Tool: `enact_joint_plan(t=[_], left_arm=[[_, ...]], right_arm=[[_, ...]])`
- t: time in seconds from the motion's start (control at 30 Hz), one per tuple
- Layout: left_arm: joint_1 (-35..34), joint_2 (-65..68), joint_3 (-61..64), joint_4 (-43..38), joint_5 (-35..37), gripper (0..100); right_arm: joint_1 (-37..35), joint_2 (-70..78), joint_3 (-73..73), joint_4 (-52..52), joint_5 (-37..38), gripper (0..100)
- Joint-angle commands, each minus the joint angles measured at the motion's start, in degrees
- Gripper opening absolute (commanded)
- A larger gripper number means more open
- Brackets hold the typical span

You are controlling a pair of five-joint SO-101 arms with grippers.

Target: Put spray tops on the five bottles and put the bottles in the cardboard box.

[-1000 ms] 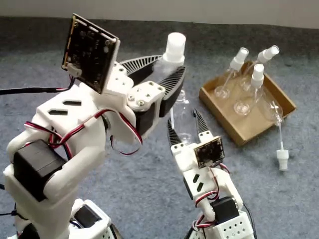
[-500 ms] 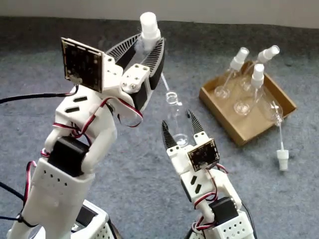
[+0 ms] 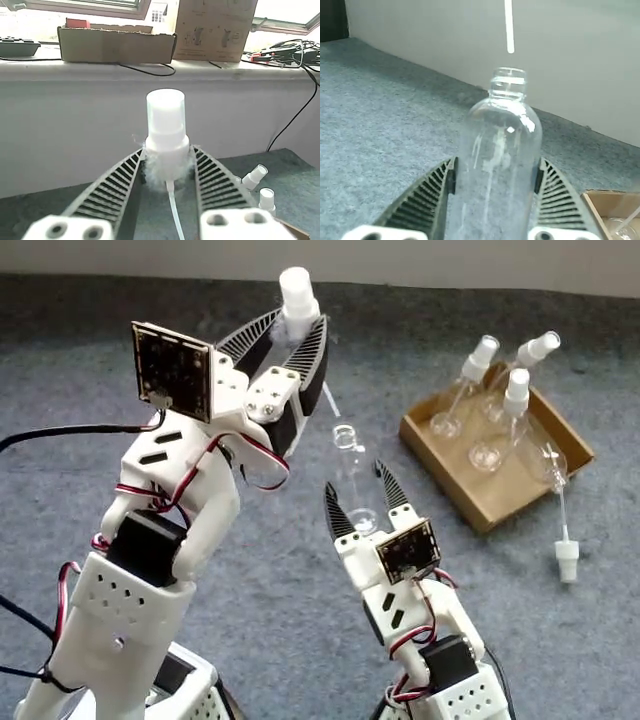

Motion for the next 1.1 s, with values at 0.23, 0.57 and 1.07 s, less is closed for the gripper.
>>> enact_joint_plan(t=[0.23, 0.57, 1.07], left_arm=[[0.3, 3.5, -1.0, 5.9, 5.7, 1], [9.7, 3.8, -0.5, 16.6, 5.8, 1], [12.7, 3.4, 7.4, 18.5, 5.4, 1]], right_arm=[[-0.5, -1.1, 6.1, 0.1, 0.6, 14.6], [-0.5, -1.1, 6.2, 0.1, 0.6, 14.6], [-0.4, -1.1, 6.2, 0.2, 0.6, 14.6]])
